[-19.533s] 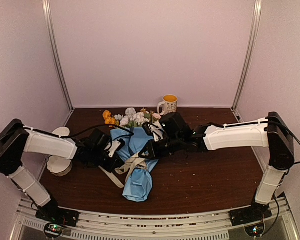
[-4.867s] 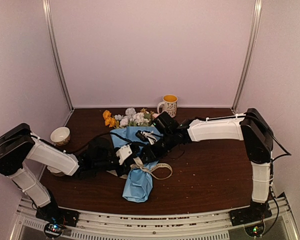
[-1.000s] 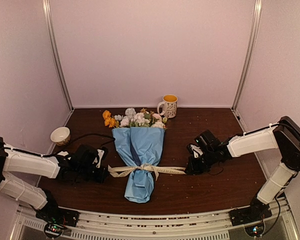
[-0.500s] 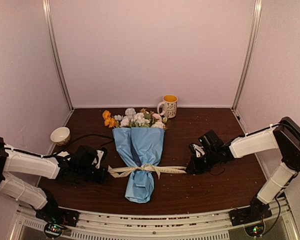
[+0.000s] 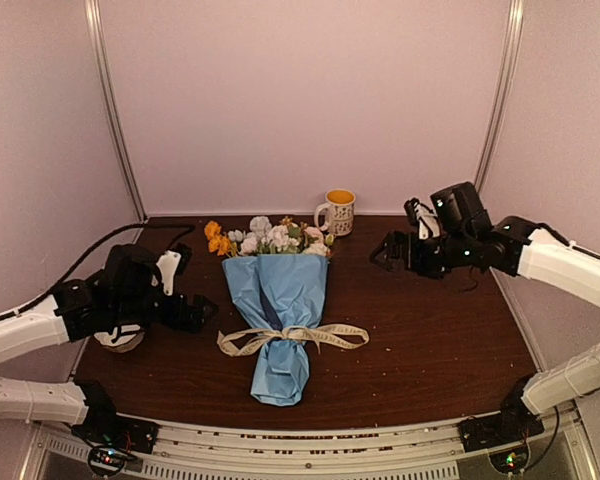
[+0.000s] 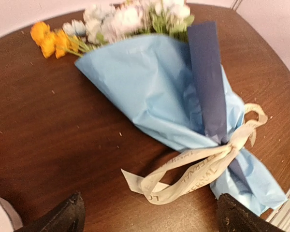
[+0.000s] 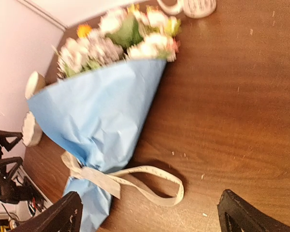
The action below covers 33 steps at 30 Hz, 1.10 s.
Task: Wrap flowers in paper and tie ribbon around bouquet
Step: Tie the half-tied ribbon around the folded bouquet, then reset both arms
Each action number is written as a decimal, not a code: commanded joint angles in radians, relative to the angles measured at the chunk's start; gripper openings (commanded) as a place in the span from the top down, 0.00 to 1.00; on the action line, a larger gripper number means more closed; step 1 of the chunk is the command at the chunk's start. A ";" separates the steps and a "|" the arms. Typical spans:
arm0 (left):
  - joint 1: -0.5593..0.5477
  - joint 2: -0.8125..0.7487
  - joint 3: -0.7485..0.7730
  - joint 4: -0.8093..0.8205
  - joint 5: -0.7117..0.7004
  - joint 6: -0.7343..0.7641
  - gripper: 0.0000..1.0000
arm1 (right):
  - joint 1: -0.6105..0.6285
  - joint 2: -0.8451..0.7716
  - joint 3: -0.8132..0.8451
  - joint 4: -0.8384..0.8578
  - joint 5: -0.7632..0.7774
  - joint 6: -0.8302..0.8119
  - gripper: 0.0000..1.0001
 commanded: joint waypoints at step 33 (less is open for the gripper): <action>0.433 0.013 -0.172 0.593 -0.685 0.177 0.02 | -0.182 -0.437 -0.683 0.650 0.725 -0.088 0.00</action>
